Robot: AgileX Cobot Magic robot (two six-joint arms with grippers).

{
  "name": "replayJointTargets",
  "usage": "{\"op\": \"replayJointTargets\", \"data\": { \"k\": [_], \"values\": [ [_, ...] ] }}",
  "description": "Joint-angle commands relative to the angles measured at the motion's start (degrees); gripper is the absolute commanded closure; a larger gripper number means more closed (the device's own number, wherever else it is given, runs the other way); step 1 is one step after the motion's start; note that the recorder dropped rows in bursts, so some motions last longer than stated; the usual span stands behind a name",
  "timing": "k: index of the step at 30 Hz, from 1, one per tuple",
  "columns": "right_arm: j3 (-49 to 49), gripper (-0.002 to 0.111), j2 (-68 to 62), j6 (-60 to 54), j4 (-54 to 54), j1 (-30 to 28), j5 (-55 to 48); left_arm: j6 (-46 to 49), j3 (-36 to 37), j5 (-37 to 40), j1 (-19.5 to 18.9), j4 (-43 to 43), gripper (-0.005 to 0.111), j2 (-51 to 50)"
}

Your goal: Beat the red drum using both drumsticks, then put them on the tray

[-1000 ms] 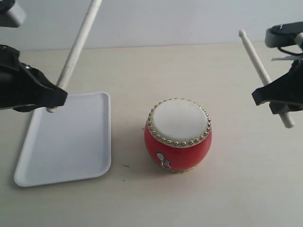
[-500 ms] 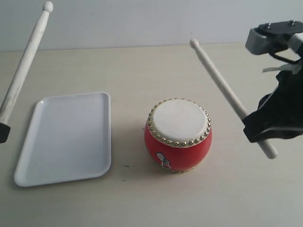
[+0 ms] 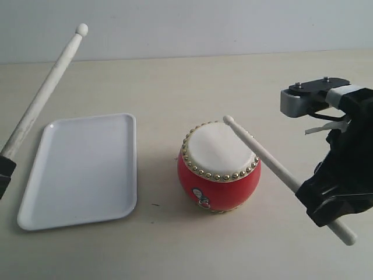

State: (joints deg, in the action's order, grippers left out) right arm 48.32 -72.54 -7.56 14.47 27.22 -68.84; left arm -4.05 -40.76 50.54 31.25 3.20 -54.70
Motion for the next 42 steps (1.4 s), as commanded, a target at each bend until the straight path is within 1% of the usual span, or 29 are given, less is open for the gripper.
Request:
{"op": "replayJointTargets", "data": {
  "k": [1, 3, 6, 9, 10, 15, 19, 22, 24, 29, 33, 37, 40, 42],
  "values": [
    [0.08, 0.108, 3.61, 0.17, -0.30, 0.14, -0.68, 1.37, 1.59, -0.94, 0.33, -3.20, 0.107, 1.28],
    [0.08, 0.108, 5.51, -0.09, -0.30, 0.14, -1.12, 2.69, 3.65, -0.72, 0.33, -5.70, 0.107, 3.59],
    [0.08, 0.108, 9.29, -1.02, -0.94, 0.14, -1.12, 2.69, 8.06, 0.03, 0.33, -8.19, 0.107, 10.06],
    [0.08, 0.108, 11.93, -1.27, -1.46, 0.14, -1.12, 0.24, 12.38, -0.03, 0.33, -8.33, 0.107, 16.64],
    [0.08, 0.108, 12.25, -1.27, -1.46, 0.14, -1.12, 0.12, 12.80, -1.22, 0.33, -8.33, 0.107, 18.58],
    [0.08, 0.108, 12.48, -1.27, -1.37, 0.14, 0.13, -1.46, 12.79, -1.33, 0.33, -8.33, 0.107, 24.12],
    [0.08, 0.108, 12.38, -1.37, -1.37, 0.14, 0.03, -2.41, 12.96, -1.49, 0.33, -8.33, 0.107, 24.37],
    [0.08, 0.108, 12.04, -1.36, -1.37, 0.14, 1.31, -2.41, 13.43, -4.69, 0.33, -8.33, 0.107, 24.37],
    [0.08, 0.108, 10.92, -1.94, 0.01, 0.14, 0.58, -2.16, 13.19, -5.64, 0.33, -8.54, 0.107, 23.14],
    [0.08, 0.108, 8.37, -3.29, 1.67, 0.14, -1.12, 3.52, 11.54, -1.11, 0.33, -8.57, 0.107, 16.11],
    [0.08, 0.108, 8.32, -3.29, 1.43, 0.14, -1.12, 5.30, 8.42, 1.38, 0.33, -8.69, 0.107, 9.69],
    [-0.02, 0.108, 8.32, -3.29, 0.72, 0.14, -1.12, 9.00, 4.88, 2.41, 0.33, -11.63, 0.107, 4.02],
    [-0.61, 0.108, 8.21, -2.35, -0.52, 0.14, -1.12, 11.31, 2.49, 2.42, 0.33, -13.60, 0.107, 1.70],
    [-2.73, 0.108, 8.32, -2.22, -0.95, 0.14, -1.12, 11.58, 1.09, 2.29, 0.33, -13.89, 0.107, 1.13]
  ]
}}
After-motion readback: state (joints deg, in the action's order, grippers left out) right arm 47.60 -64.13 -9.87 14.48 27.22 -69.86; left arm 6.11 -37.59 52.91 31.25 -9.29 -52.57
